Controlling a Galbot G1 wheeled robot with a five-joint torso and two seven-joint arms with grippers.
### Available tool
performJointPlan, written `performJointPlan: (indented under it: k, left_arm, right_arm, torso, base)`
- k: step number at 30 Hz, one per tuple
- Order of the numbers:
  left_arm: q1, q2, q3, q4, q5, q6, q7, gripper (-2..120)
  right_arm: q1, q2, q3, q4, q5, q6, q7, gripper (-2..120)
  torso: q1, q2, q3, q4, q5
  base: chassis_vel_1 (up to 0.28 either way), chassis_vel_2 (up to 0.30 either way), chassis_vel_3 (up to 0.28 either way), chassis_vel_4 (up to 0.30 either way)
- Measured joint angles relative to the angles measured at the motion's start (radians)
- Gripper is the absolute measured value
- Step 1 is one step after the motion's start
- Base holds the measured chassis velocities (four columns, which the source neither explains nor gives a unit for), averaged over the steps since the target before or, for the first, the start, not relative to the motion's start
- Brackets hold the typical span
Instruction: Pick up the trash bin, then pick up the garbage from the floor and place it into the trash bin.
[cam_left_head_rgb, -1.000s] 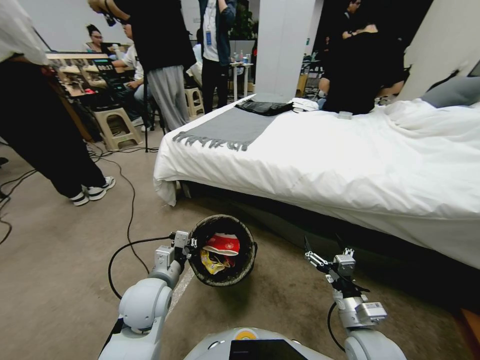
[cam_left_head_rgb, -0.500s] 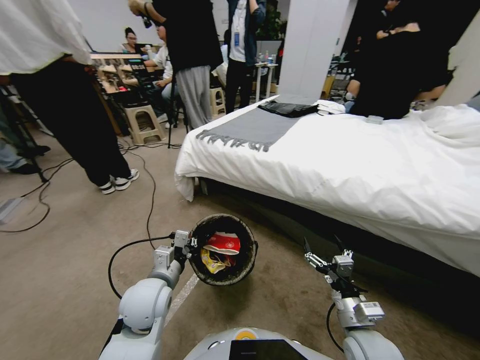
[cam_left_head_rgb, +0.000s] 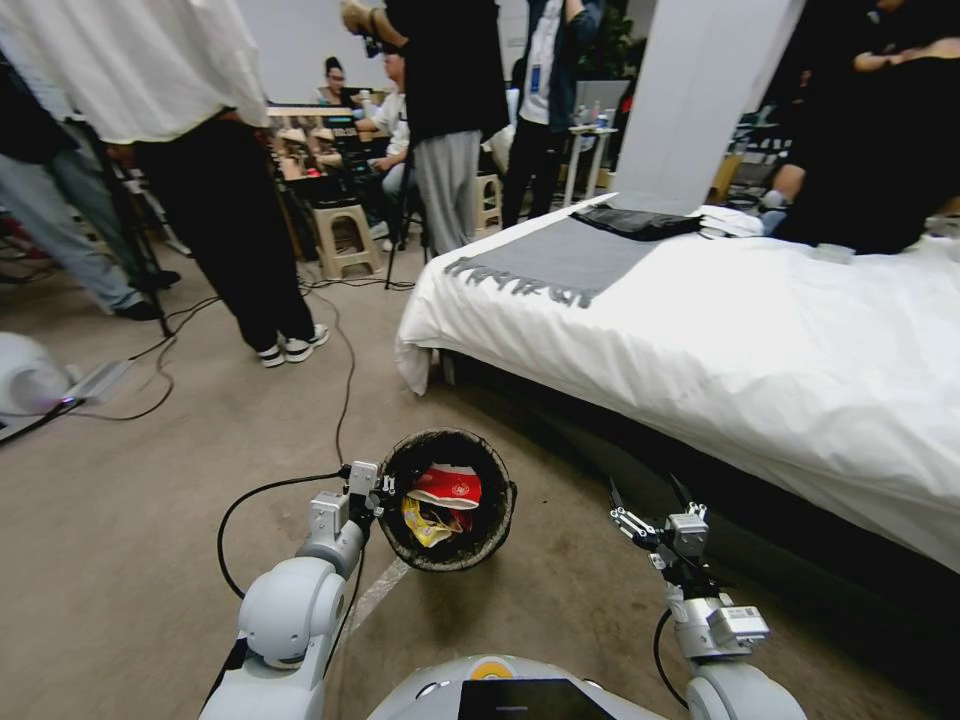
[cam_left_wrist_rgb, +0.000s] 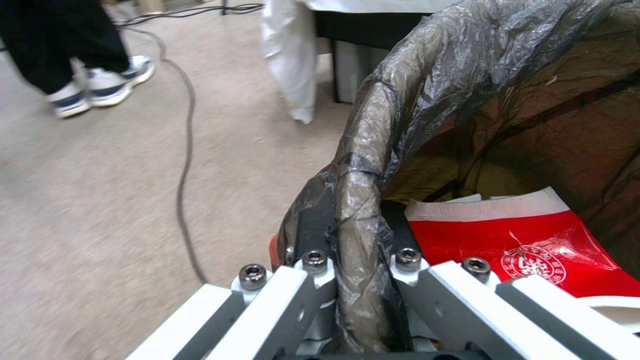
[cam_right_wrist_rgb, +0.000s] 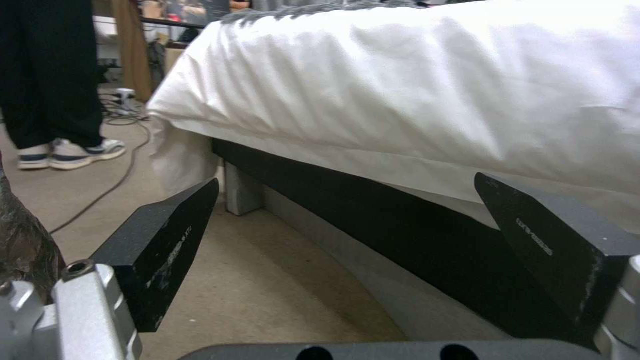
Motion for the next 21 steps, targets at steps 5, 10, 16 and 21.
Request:
performJointPlan:
  k: [5,10,16,21]
  left_arm:
    - [0.002,0.003,-0.003,0.0,-0.003,-0.004,0.0,1]
    - [0.001,0.004,-0.002,0.001,-0.006,-0.006,0.0,1]
    - [0.0,0.007,-0.004,0.001,-0.01,-0.007,0.001,1]
    - [0.0,0.009,-0.006,0.001,-0.012,-0.007,0.001,1]
  right_arm:
    - [-0.001,0.0,-0.001,-0.002,-0.001,-0.001,0.005,100]
    - [-0.002,0.001,0.002,-0.003,-0.001,-0.002,0.008,100]
    - [-0.002,0.002,0.003,-0.005,-0.001,-0.005,0.01,100]
    - [-0.001,0.003,0.002,-0.006,-0.001,-0.007,0.011,100]
  torso:
    - [0.0,0.0,0.0,0.0001,0.0]
    - [0.0,0.0,0.0,0.0001,-0.0001]
    - [0.0,0.0,0.0,0.0,-0.0001]
    - [0.0,0.0,0.0,0.0,-0.0001]
  base:
    - [0.095,0.085,0.084,0.087]
    - [0.084,0.087,0.063,0.059]
    - [0.071,0.082,0.071,0.071]
    - [0.081,0.074,0.083,0.093]
